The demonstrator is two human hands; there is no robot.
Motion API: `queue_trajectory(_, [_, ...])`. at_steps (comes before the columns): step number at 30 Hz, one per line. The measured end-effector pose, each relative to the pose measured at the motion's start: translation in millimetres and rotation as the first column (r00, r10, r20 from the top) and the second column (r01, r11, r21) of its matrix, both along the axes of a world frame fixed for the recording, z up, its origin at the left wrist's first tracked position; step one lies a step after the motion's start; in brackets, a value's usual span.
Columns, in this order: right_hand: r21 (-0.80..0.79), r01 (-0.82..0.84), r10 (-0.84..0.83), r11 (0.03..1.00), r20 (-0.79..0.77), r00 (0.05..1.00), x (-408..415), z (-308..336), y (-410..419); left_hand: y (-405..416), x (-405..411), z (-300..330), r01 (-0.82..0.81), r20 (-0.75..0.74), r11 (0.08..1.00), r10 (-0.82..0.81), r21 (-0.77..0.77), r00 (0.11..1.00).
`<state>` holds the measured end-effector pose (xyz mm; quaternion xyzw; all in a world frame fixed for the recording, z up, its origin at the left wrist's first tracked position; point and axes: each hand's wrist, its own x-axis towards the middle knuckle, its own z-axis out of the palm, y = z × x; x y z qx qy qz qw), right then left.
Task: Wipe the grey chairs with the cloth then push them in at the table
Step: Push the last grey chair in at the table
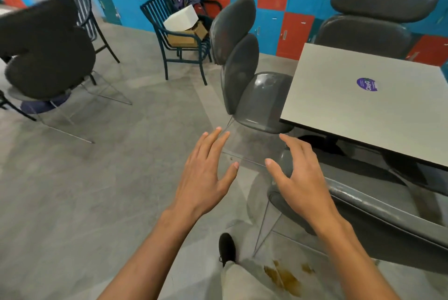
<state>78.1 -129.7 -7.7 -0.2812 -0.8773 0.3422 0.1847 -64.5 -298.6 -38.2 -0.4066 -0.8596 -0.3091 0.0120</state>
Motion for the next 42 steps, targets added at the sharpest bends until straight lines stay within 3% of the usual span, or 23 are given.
queue_trajectory(15, [-0.173, 0.095, -0.107, 0.980, -0.062, 0.992, -183, -21, 75, 104, -198, 5, 0.052, 0.047, 0.997, -0.049, -0.050, 0.998])
queue_trajectory(28, [-0.131, 0.062, -0.063, 0.989, -0.009, 0.998, -352, -13, 136, 148, -369, 8, -0.003, 0.082, 1.000, 0.002, 0.001, 0.997])
queue_trajectory(42, [-0.146, 0.220, -0.230, 0.964, -0.053, 0.972, -586, -10, 142, 180, -618, 9, 0.212, 0.094, 0.977, -0.208, -0.032, 0.974])
